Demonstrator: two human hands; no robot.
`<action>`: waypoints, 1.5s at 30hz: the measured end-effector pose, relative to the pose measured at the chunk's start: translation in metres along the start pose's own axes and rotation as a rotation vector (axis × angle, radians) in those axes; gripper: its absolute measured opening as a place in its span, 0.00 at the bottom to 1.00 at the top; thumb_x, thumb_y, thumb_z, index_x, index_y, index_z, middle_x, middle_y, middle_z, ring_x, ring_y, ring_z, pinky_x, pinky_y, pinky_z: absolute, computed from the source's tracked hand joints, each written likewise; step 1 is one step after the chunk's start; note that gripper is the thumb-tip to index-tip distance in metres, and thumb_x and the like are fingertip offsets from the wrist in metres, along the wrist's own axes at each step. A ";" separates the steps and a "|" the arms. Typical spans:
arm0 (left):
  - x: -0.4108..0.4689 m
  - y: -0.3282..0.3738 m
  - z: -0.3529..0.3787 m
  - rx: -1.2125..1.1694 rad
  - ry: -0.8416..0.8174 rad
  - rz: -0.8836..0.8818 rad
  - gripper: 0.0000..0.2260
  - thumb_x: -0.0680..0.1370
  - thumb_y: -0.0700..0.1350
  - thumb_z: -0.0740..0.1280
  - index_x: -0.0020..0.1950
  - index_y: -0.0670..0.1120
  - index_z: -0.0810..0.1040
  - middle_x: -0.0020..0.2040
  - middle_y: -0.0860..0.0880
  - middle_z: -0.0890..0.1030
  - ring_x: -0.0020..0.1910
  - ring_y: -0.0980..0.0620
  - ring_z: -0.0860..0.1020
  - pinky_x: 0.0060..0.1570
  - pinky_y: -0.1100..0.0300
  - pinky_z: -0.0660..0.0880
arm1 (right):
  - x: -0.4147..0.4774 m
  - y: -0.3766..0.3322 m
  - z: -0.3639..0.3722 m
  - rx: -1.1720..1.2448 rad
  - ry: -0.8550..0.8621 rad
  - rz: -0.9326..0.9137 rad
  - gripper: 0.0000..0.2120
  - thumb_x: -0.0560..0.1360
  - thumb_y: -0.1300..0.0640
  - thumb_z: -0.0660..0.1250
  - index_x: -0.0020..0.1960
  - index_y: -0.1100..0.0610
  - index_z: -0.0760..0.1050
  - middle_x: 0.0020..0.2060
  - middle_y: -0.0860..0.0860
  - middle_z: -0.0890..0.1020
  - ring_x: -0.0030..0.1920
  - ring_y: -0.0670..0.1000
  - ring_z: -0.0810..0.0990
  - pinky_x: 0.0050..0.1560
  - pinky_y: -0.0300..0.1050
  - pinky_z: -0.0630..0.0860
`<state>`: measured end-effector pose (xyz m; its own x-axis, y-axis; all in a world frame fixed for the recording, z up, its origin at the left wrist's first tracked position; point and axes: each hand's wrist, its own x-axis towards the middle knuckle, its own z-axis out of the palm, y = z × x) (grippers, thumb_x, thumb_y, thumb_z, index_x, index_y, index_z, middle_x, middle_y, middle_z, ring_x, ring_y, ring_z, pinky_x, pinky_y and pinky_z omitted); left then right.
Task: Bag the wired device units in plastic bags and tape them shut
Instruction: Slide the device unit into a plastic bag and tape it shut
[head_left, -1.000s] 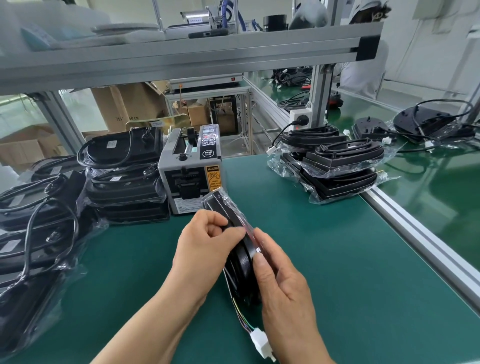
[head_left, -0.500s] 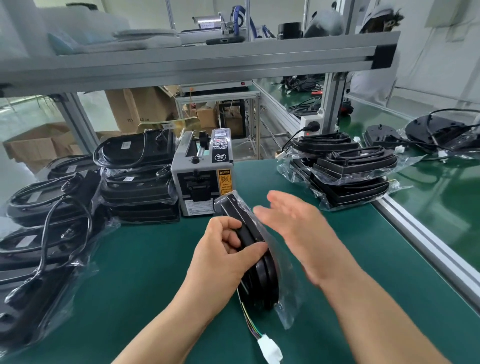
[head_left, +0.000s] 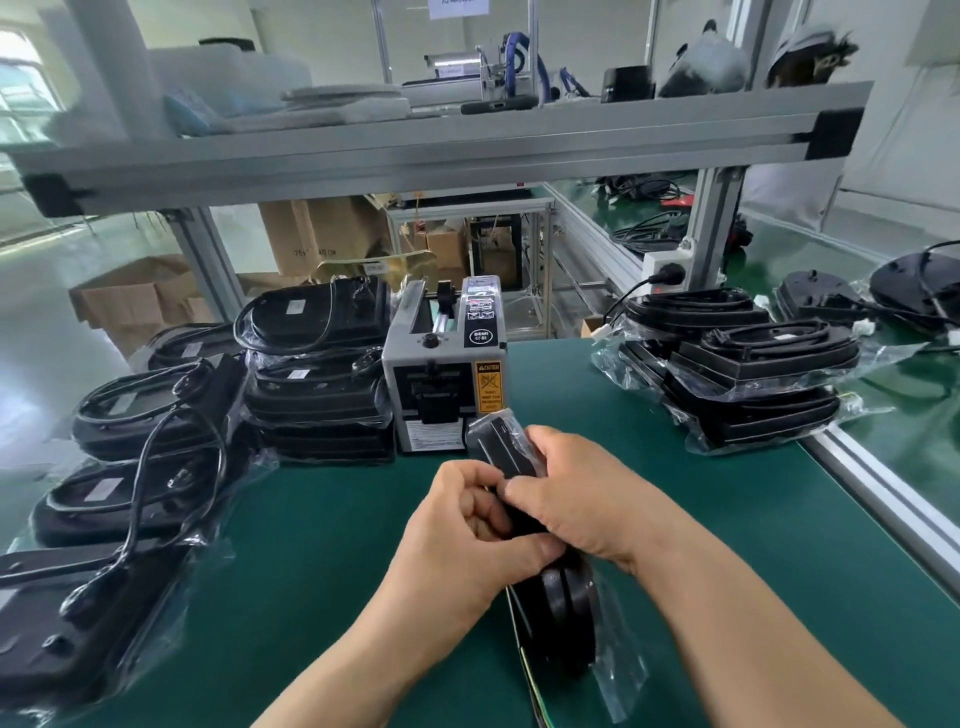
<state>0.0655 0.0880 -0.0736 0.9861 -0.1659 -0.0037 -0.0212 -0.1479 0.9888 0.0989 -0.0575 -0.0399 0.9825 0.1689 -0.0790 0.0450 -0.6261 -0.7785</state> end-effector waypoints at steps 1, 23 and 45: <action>0.004 0.000 -0.004 -0.045 -0.022 -0.007 0.28 0.58 0.51 0.81 0.55 0.48 0.77 0.38 0.51 0.81 0.36 0.56 0.77 0.38 0.64 0.76 | 0.001 -0.001 0.000 -0.018 0.012 -0.002 0.09 0.75 0.53 0.66 0.53 0.55 0.75 0.47 0.49 0.83 0.47 0.51 0.80 0.48 0.45 0.76; 0.150 0.000 -0.035 -0.594 0.595 -0.482 0.07 0.78 0.43 0.72 0.54 0.46 0.77 0.31 0.52 0.78 0.20 0.59 0.76 0.25 0.65 0.72 | -0.002 0.002 0.007 0.104 0.086 0.039 0.10 0.81 0.50 0.58 0.49 0.55 0.73 0.38 0.48 0.77 0.36 0.48 0.73 0.33 0.39 0.68; 0.068 0.017 -0.030 -0.285 -0.036 -0.090 0.13 0.78 0.38 0.67 0.34 0.47 0.78 0.31 0.51 0.74 0.28 0.56 0.69 0.32 0.65 0.70 | 0.004 -0.001 0.013 -0.248 0.488 -0.067 0.07 0.83 0.53 0.57 0.47 0.52 0.67 0.35 0.46 0.73 0.34 0.51 0.70 0.37 0.46 0.65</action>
<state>0.1372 0.1039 -0.0528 0.9754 -0.1997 -0.0937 0.1184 0.1156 0.9862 0.1005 -0.0467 -0.0476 0.9433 -0.1213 0.3091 0.0933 -0.7965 -0.5974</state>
